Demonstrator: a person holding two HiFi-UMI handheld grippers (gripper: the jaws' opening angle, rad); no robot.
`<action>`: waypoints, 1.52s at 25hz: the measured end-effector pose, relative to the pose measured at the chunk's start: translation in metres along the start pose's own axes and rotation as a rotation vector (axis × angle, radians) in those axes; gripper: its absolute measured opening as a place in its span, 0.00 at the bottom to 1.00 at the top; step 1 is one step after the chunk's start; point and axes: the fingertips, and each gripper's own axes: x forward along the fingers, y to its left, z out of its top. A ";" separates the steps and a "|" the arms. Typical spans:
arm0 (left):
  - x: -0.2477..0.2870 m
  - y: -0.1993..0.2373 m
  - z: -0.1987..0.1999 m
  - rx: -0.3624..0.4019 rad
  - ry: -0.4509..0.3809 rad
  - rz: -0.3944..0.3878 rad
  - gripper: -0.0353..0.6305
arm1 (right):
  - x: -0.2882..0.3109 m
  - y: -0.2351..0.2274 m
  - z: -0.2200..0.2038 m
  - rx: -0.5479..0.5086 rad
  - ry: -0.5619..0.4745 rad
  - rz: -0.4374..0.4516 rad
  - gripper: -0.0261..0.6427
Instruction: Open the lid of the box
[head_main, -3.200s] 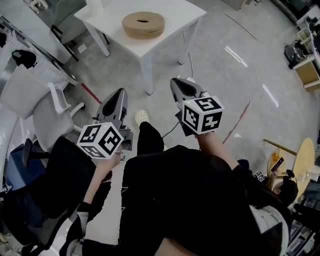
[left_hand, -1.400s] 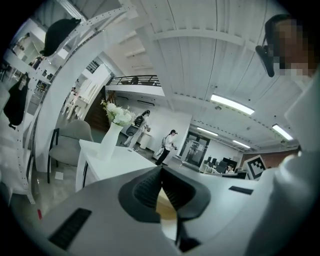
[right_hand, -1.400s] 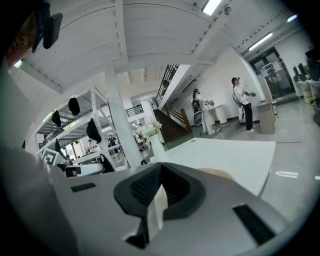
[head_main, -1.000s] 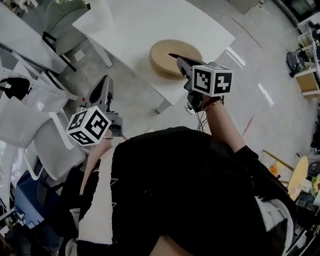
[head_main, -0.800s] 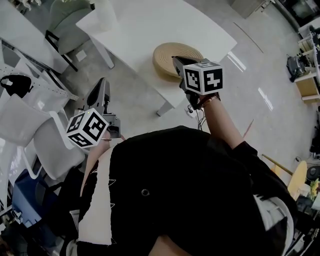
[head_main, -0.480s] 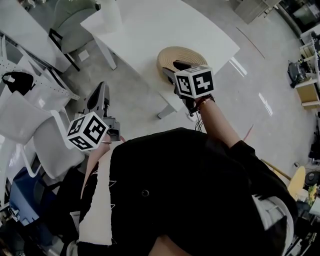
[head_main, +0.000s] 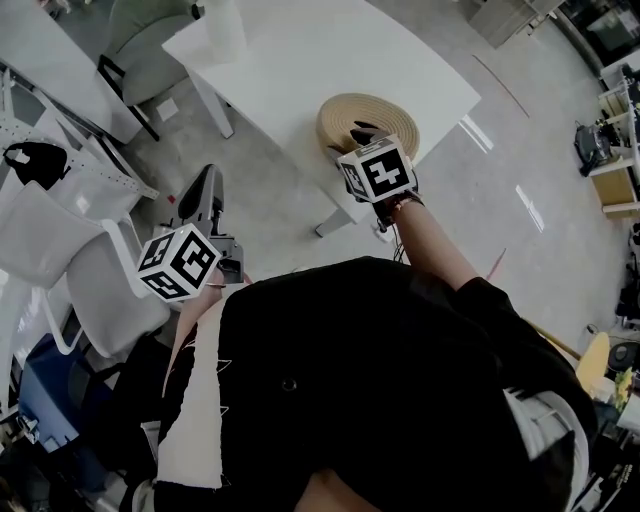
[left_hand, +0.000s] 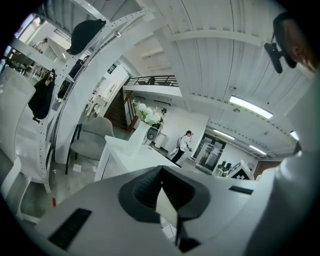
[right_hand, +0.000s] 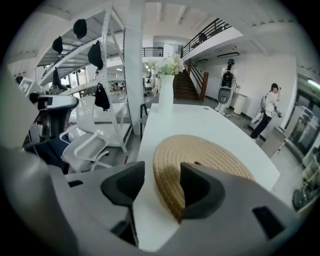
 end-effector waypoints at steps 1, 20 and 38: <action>-0.001 0.000 0.001 0.002 -0.002 0.001 0.07 | 0.002 0.000 -0.003 -0.018 0.018 -0.006 0.37; -0.002 0.003 0.005 0.004 -0.025 0.000 0.07 | 0.012 0.003 -0.008 -0.158 0.068 -0.079 0.27; 0.014 -0.009 -0.001 -0.008 -0.021 -0.031 0.07 | -0.005 -0.001 -0.014 -0.035 0.055 0.026 0.26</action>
